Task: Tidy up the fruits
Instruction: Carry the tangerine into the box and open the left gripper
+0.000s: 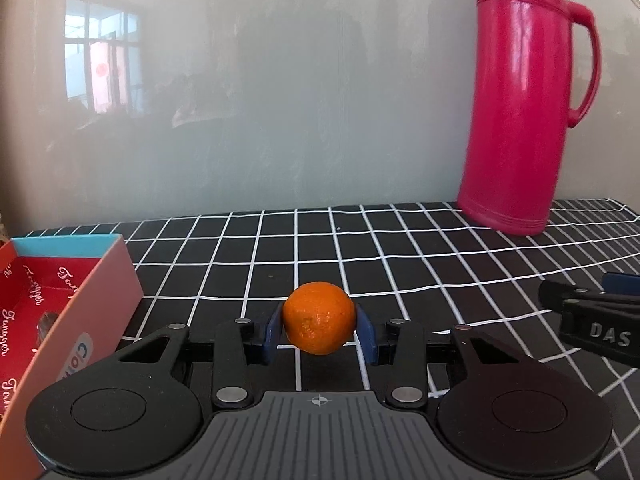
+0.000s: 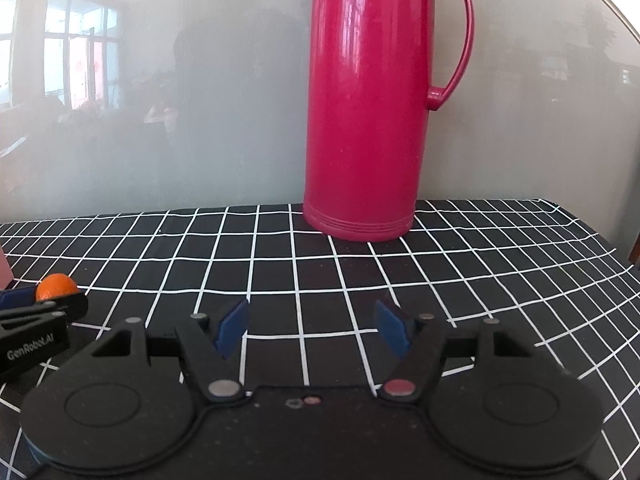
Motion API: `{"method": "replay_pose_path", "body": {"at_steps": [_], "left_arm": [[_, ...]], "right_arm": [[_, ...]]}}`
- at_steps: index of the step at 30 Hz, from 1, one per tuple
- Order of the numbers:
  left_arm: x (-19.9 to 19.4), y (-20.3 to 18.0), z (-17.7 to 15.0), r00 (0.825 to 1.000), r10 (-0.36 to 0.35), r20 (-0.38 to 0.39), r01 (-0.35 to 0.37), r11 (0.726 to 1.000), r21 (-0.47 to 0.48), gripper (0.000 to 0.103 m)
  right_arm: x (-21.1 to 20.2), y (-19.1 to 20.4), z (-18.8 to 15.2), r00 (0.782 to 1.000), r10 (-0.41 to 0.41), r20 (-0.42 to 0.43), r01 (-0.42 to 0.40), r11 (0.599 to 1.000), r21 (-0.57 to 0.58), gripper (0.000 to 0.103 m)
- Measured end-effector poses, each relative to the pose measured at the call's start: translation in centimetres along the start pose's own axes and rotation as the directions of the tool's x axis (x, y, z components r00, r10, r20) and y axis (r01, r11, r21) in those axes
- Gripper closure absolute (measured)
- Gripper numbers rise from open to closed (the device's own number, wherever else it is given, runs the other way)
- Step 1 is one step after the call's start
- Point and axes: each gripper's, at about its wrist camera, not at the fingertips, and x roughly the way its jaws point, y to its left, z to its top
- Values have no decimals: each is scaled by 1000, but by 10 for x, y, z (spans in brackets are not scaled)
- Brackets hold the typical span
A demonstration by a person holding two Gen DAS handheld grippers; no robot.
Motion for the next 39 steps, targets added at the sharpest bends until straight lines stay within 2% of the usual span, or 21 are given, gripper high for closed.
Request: {"method": "replay_pose_path", "body": {"at_steps": [4,10,22,33,39], "left_arm": [[-19,1,1,1000,-6,18,6,1000,8,63],[-54,18,-4,998,26,51,-26,1000,14,63],[-116,89,-19,982,155,109,-151,988,-44,63],[-138,161,-30,957,273,99,-263,959,-108,63],[-135,193,-40,941,332,70,-321,938,-133,63]], "right_arm": [[-6,-1,-1,1000,4,1,-4,1000,3,34],[-20,8,-5,999,35,7,-35,999,2,34],[-54,41,-17,996,85,27,-83,995,-49,34],[-64,81,-20,989,142,42,-137,985,-105,34],[-66,97,-21,985,165,40,-160,981,-112,34]]}}
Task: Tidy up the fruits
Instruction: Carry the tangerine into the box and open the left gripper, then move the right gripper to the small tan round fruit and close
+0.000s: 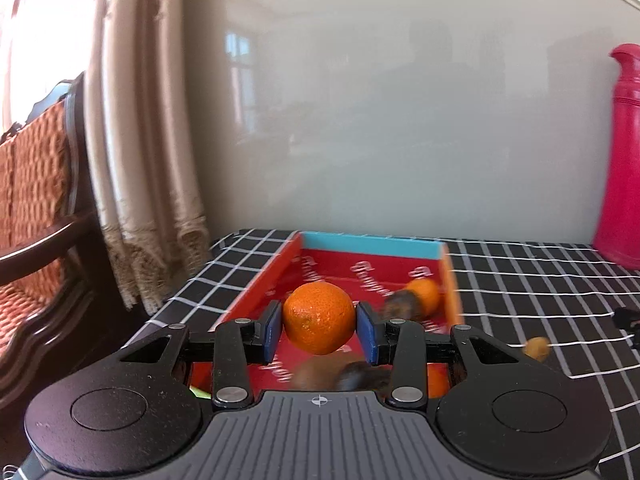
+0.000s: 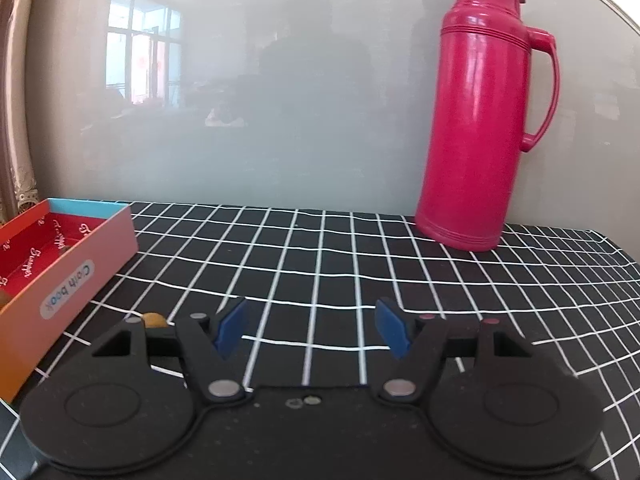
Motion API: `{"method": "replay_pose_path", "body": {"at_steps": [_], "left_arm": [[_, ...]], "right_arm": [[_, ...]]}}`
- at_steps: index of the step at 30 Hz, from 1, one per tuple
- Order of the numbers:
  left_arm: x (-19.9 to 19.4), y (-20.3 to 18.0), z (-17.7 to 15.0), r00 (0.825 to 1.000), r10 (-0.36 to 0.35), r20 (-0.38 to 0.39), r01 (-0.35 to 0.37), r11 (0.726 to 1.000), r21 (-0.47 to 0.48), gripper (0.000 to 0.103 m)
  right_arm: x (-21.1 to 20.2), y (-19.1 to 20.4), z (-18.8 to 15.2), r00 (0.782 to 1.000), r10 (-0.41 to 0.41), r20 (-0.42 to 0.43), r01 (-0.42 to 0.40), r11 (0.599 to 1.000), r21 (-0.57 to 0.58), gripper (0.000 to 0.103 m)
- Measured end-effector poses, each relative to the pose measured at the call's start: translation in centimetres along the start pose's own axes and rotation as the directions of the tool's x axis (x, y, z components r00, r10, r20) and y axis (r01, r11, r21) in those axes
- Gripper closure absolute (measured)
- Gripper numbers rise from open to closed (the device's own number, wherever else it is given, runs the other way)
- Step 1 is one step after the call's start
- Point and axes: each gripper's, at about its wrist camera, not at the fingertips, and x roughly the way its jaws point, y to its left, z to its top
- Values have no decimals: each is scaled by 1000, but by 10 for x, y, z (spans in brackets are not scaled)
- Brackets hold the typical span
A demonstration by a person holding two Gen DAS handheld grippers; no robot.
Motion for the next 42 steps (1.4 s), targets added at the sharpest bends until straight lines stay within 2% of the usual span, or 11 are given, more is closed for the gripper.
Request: {"method": "replay_pose_path", "body": {"at_steps": [14,15,17,18,19,25,30,34,42], "left_arm": [[8,18,-11,999,44,-30,-44,999,-21,63],[7,17,-10,999,46,-25,-46,999,-18,60],[3,16,-11,998,57,-7,-57,998,-17,28],[0,15,-11,997,78,16,-78,997,-16,6],[-3,14,-11,995,88,36,-88,996,-12,4],[-14,6,-10,996,71,63,-69,997,-19,4],[-22,0,-9,993,86,83,-85,996,-21,0],[-32,4,-18,991,111,69,-107,993,-48,0],[-26,14,-22,991,122,54,-121,992,-24,0]], "right_arm": [[-1,35,3,998,59,8,-58,998,-35,34],[-2,35,4,998,59,10,-59,998,-36,34],[-4,33,4,998,61,15,-60,997,-37,33],[-5,32,5,998,60,18,-59,998,-38,33],[-7,31,5,998,59,20,-58,998,-38,33],[-13,23,7,998,62,31,-61,998,-34,32],[-17,21,6,996,79,33,-78,996,-39,32],[-20,22,8,994,101,42,-99,994,-43,32],[-26,28,2,988,144,54,-139,988,-73,31]]}}
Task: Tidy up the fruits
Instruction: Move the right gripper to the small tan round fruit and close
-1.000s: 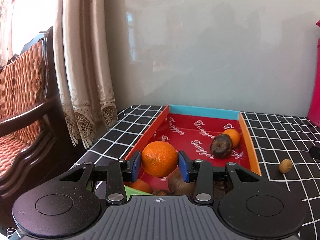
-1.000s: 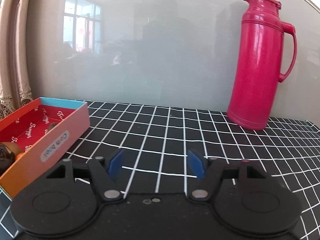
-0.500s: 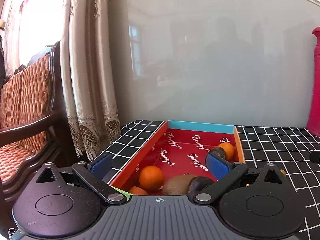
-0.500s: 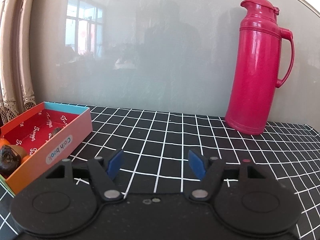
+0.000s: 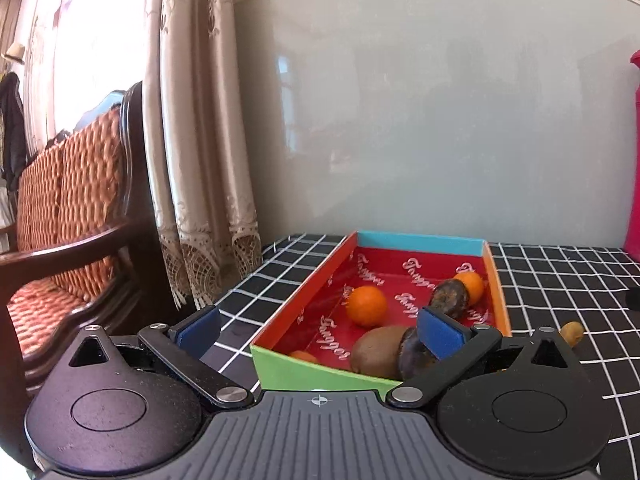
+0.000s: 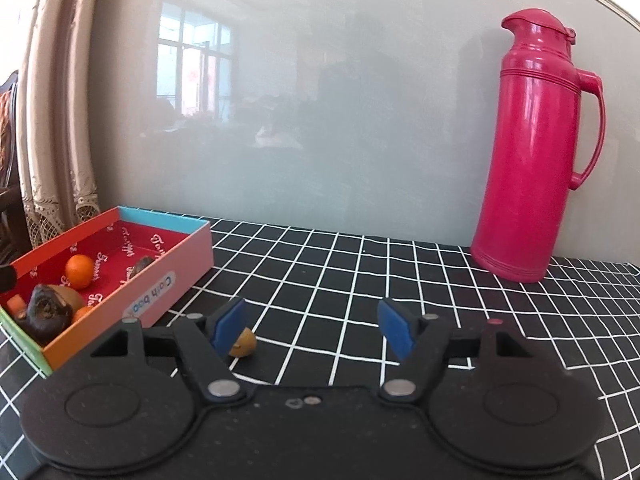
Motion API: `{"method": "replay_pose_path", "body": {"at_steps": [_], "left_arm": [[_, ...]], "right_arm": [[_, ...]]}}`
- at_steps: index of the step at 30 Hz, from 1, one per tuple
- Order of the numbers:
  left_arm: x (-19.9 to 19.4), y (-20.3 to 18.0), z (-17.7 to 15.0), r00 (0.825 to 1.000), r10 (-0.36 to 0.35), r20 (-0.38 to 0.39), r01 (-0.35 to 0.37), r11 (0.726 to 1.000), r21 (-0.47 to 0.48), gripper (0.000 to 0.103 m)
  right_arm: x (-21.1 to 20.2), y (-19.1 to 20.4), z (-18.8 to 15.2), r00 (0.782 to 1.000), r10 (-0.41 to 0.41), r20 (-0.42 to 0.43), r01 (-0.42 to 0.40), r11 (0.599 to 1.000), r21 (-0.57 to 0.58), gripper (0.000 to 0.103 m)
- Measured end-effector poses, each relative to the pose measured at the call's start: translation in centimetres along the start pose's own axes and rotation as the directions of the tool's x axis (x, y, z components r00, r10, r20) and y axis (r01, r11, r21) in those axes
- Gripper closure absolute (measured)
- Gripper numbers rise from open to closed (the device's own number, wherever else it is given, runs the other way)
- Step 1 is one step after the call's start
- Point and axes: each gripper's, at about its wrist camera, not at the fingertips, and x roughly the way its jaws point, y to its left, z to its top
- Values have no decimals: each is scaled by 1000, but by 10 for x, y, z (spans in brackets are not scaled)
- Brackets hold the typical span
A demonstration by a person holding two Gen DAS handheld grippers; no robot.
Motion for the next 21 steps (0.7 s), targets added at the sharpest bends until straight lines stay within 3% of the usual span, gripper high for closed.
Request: {"method": "replay_pose_path", "body": {"at_steps": [21], "left_arm": [[13,18,1,1000,24,-12,-25,999,-33,0]], "right_arm": [[26,28,-6,997,30,-64,-33,998,-55,33]]}}
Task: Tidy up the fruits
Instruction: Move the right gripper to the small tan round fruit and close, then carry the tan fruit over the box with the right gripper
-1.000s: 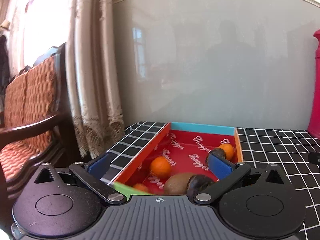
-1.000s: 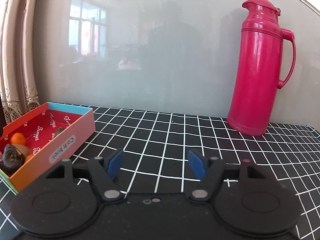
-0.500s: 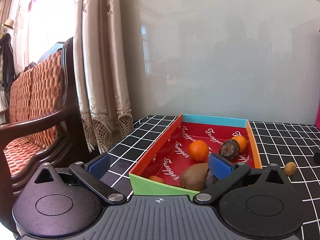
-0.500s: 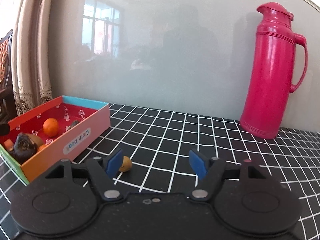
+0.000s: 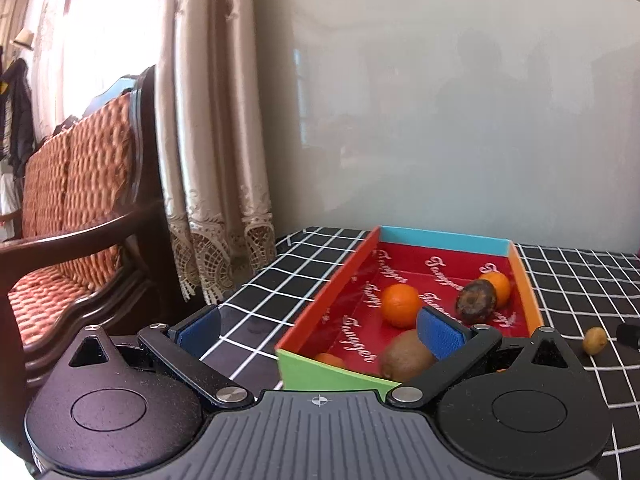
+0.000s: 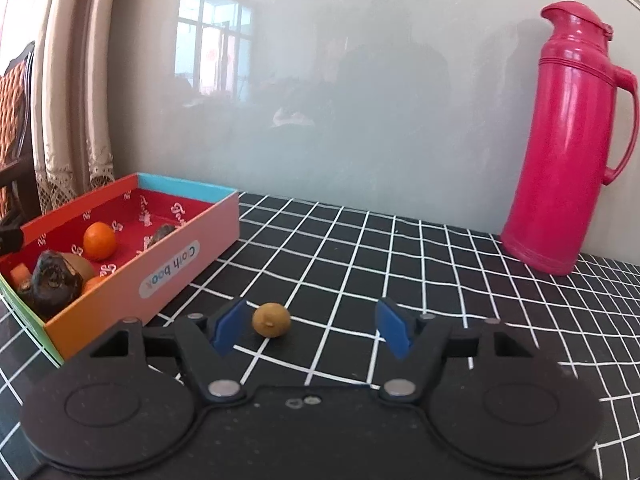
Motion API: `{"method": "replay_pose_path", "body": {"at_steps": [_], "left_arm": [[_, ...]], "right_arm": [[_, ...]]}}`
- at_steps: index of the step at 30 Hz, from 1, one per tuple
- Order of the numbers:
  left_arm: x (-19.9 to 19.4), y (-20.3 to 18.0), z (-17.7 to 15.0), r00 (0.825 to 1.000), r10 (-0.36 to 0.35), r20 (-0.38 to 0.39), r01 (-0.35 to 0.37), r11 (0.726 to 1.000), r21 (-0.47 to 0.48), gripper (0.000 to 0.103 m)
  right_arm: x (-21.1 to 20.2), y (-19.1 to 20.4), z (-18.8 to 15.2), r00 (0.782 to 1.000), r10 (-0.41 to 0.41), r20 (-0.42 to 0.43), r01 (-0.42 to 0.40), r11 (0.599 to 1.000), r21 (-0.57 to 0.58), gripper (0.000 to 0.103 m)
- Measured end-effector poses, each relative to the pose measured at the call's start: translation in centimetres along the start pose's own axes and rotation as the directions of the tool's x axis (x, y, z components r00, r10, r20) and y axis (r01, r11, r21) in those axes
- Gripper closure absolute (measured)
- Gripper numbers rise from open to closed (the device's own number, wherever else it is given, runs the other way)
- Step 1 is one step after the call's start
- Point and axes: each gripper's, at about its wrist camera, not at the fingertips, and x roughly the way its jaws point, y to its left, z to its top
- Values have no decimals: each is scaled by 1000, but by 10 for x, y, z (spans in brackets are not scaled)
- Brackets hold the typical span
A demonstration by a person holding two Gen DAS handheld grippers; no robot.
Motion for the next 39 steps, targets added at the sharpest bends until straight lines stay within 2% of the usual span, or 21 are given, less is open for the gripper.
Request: {"method": "replay_pose_path", "body": {"at_steps": [18,26,31,36,39], "left_arm": [[13,30,2,999,42,-9,-42,999,-14,0],[15,41,2,999,50,-14,-50,998,-24,0],[16,47,2,998,54,-17,-54,998,-31,0],[15,47,1,999,50,-17,-51,998,-30,0],[15,46,2,999,49,-17,-50,998,-28,0]], "right_arm": [[39,20,3,997,-4,-75,0,999,-49,49],[49,28,2,994,13,-112,-19,999,-49,60],[52,25,1,991,27,-130,-30,999,-21,66],[53,24,2,990,46,-135,-46,999,-2,77],[52,24,3,989,59,-137,-57,998,19,77]]}}
